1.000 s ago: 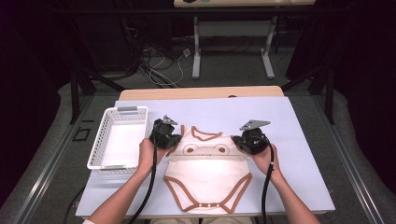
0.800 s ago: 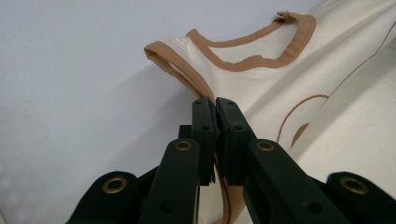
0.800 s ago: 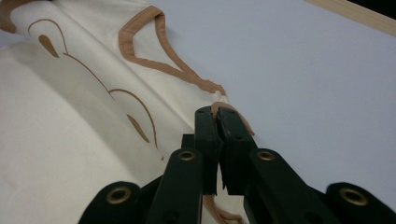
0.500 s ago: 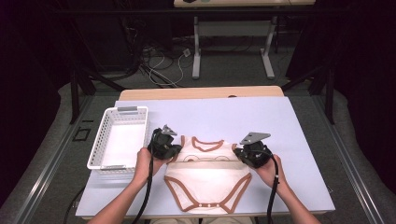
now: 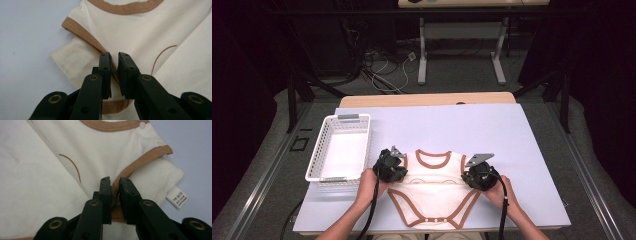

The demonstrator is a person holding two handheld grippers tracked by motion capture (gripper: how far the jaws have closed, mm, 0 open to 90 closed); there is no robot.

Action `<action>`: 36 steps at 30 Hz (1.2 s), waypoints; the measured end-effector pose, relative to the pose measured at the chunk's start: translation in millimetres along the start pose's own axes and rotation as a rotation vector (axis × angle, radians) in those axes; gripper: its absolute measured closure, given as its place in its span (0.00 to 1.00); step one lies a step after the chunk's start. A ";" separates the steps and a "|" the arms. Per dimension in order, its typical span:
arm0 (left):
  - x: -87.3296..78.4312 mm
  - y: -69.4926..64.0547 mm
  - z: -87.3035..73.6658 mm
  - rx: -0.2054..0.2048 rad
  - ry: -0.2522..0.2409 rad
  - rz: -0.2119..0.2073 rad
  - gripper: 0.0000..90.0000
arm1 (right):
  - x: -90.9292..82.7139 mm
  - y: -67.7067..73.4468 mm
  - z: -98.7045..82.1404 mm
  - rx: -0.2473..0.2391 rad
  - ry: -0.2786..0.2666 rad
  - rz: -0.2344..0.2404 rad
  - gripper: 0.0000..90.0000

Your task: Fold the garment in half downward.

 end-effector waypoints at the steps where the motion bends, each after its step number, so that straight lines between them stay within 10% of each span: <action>1: 1.3 -0.6 -0.1 -0.001 -0.001 0.003 0.88 | 1.1 -0.2 -0.7 0.006 -0.006 -0.001 0.87; 15: 3.4 -1.2 -4.4 -0.001 -0.008 0.005 0.78 | 2.1 -4.3 -4.7 0.041 -0.029 0.011 0.77; 27: -4.1 1.0 2.2 -0.046 -0.090 0.001 0.40 | -1.8 -11.0 -3.8 0.085 -0.060 -0.006 0.42; 36: -2.9 4.0 6.6 -0.077 -0.135 -0.011 0.28 | -7.2 -20.2 2.4 0.128 -0.124 -0.016 0.35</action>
Point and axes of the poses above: each handheld gripper's, and its own axes: x roughly forward along the jaws, z roughly out of its top, y roughly to its left, the point moved 5 cm from there along x, roughly forward along the jaws, and after that the axes turned 2 degrees about -z, right-handed, at the moved point
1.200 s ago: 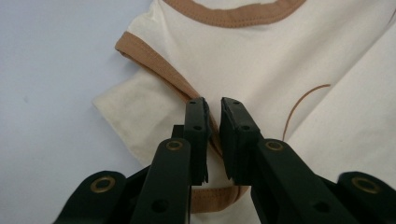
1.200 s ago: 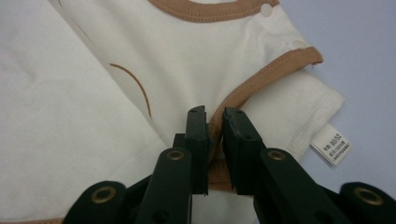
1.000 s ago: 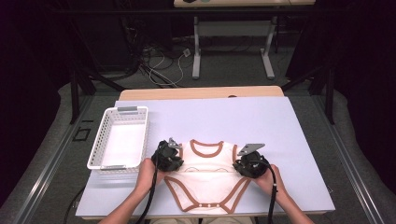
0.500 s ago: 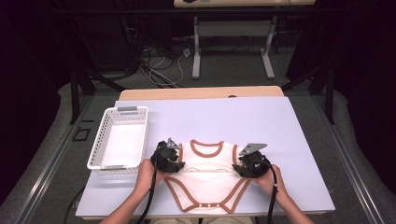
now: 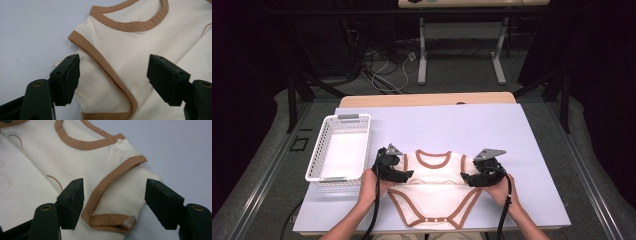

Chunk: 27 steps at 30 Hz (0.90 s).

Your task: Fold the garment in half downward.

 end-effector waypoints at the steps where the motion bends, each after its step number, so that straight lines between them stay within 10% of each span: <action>1: 0.2 0.1 0.4 -0.001 0.003 -0.004 0.27 | 0.8 -1.5 1.4 0.003 -0.016 -0.002 0.36; 11: 8.3 9.5 9.7 -0.060 -0.047 0.026 0.20 | 8.8 -10.0 16.4 0.025 -0.045 -0.055 0.50; 27: 28.5 33.4 19.6 -0.127 -0.069 0.092 0.47 | 35.2 -21.9 33.9 0.095 -0.040 -0.077 0.71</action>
Point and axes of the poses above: each handheld gripper's, and its own axes: x roughly forward along the jaws, z roughly out of its top, y roughly to its left, the point moved 5 cm from there along x, roughly forward along the jaws, and after that the axes turned 2 degrees about -z, right-handed, at the moved point
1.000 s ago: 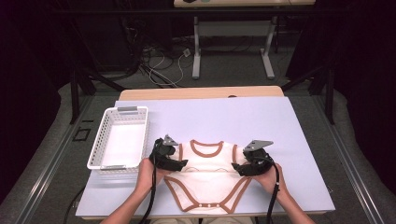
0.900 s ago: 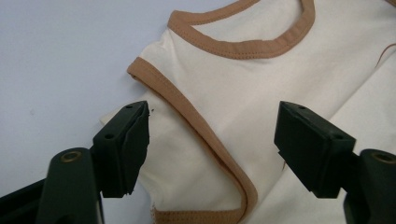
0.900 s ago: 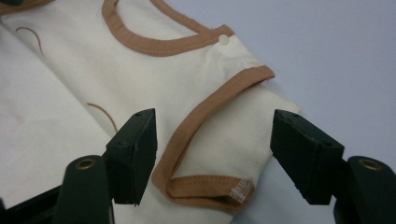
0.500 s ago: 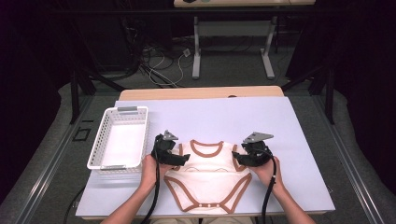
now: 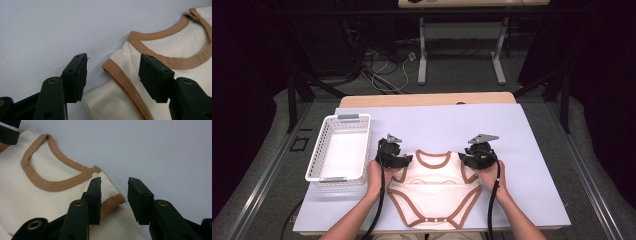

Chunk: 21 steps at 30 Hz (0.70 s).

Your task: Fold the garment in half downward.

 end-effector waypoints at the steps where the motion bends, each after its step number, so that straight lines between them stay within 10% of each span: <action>1: 1.6 0.0 0.3 0.009 -0.005 0.006 0.48 | 2.2 -0.8 0.0 0.000 -0.002 -0.005 0.71; 8: 8.5 -1.7 -2.6 0.027 0.006 -0.011 0.61 | 17.1 -1.5 -9.1 0.034 0.075 0.033 0.78; 15: 7.9 -8.2 -5.0 0.078 -0.009 -0.044 0.88 | 15.7 0.8 -10.3 0.032 0.055 0.043 0.86; 21: 5.4 -10.2 -4.3 0.075 -0.030 -0.046 0.92 | 10.7 0.8 -7.4 0.016 0.022 0.026 0.87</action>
Point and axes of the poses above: each handheld gripper's, and its own axes: x roughly forward along the jaws, z roughly out of its top, y roughly to its left, the point moved 5 cm from there along x, roughly forward along the jaws, and after that the axes turned 2 degrees about -z, right-handed, at the moved point
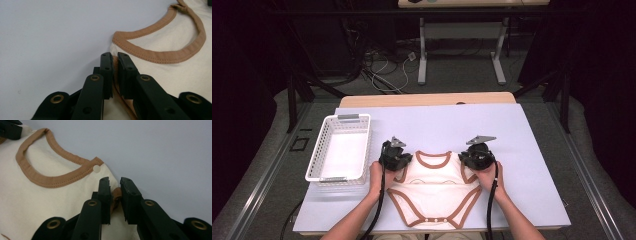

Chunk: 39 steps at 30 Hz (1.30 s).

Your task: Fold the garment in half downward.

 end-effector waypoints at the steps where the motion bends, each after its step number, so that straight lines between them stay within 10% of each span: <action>1: -1.2 0.0 0.5 0.007 0.000 -0.002 0.92 | -1.8 0.1 1.0 -0.005 -0.008 0.000 0.87; 17: -23.0 -3.1 10.1 0.032 -0.086 -0.003 0.92 | -22.8 3.6 14.0 -0.042 -0.106 -0.017 0.91; 39: -40.6 -11.3 7.5 0.045 -0.083 -0.030 0.92 | -43.2 5.6 13.7 -0.047 -0.128 -0.013 0.99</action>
Point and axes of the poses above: each handheld gripper's, and its own axes: x roughly forward along the jaws, z roughly out of its top, y roughly to its left, the point moved 5 cm from there along x, roughly forward along the jaws, and after that the axes turned 2 degrees about -z, right-handed, at the moved point
